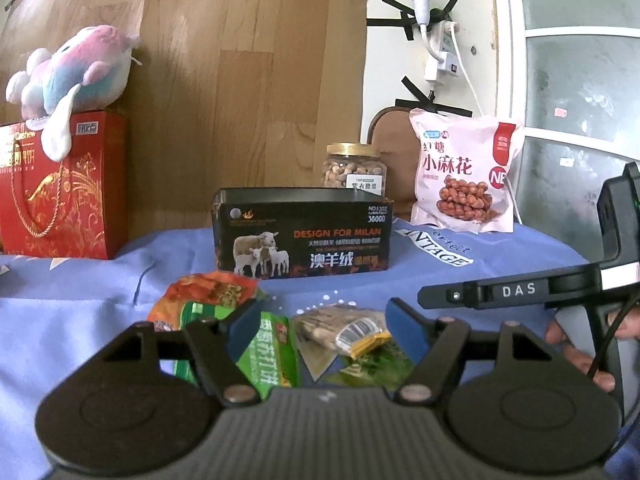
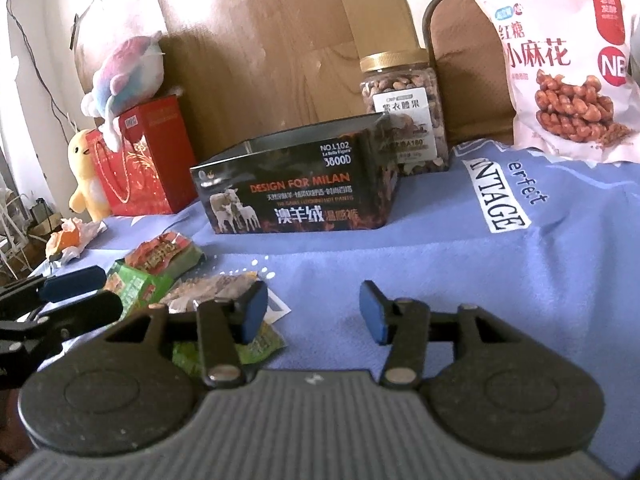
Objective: Organize snacks
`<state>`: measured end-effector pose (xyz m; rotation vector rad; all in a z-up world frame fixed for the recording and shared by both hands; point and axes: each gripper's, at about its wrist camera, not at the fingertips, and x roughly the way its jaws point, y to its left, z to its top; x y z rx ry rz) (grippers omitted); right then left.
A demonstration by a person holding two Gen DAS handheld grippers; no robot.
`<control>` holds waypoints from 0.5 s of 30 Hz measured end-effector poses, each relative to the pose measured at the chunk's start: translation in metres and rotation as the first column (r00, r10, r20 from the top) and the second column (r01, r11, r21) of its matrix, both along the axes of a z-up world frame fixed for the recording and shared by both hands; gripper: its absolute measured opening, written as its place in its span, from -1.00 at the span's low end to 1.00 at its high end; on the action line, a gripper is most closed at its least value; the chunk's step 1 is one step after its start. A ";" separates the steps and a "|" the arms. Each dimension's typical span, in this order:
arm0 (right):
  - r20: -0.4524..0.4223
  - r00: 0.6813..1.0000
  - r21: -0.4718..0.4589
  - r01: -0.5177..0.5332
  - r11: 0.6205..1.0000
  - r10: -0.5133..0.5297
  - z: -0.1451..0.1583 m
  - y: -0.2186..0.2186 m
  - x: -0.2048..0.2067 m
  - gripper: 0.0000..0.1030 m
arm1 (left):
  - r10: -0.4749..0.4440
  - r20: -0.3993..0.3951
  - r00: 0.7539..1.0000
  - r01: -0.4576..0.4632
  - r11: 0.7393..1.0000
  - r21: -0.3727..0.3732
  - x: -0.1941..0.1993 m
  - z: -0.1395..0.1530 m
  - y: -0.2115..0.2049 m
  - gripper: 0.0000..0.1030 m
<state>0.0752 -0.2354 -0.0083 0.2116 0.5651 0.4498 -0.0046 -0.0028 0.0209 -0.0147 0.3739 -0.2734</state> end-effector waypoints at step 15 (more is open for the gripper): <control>-0.005 1.000 -0.004 -0.015 1.000 0.015 0.000 0.000 0.003 0.05 | -0.002 -0.010 1.000 0.002 1.000 -0.007 0.001 -0.001 0.000 0.44</control>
